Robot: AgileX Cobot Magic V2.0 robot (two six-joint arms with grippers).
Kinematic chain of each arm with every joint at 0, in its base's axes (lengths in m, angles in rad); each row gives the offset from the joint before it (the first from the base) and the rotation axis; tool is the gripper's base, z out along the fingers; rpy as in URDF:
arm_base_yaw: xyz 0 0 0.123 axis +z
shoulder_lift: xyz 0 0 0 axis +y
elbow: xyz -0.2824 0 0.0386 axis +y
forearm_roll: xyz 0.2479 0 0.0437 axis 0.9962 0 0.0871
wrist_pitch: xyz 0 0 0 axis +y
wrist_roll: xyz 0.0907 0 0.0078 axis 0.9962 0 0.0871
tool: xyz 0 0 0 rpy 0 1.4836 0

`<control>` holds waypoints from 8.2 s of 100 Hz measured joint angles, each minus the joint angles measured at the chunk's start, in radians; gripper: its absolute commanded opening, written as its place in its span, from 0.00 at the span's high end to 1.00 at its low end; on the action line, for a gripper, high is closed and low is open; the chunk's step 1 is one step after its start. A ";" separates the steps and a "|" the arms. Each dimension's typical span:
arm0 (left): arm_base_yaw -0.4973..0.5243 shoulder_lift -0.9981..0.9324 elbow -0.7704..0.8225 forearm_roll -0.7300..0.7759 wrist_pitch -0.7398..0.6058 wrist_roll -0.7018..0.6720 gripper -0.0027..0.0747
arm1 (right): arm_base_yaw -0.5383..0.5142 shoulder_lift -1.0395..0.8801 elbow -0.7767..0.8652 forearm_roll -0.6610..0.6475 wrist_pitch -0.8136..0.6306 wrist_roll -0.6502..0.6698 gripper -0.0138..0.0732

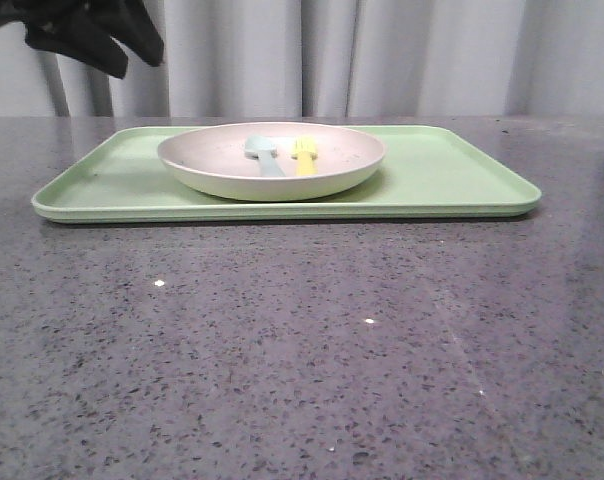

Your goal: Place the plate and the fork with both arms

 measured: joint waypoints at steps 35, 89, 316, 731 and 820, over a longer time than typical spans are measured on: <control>0.000 -0.269 0.149 0.110 0.011 0.000 0.61 | 0.023 0.104 -0.121 0.028 0.034 -0.003 0.23; 0.000 -0.564 0.401 0.142 0.006 0.000 0.61 | 0.273 0.601 -0.576 0.032 0.129 -0.030 0.23; 0.000 -0.644 0.430 0.121 0.002 0.000 0.61 | 0.406 1.432 -1.223 0.006 0.318 0.021 0.43; 0.000 -0.802 0.514 0.130 -0.091 0.000 0.73 | 0.228 0.465 -0.328 0.000 0.007 0.029 0.51; 0.000 -1.028 0.726 0.130 -0.094 0.000 0.99 | 0.228 -0.132 0.162 -0.035 -0.172 0.029 0.92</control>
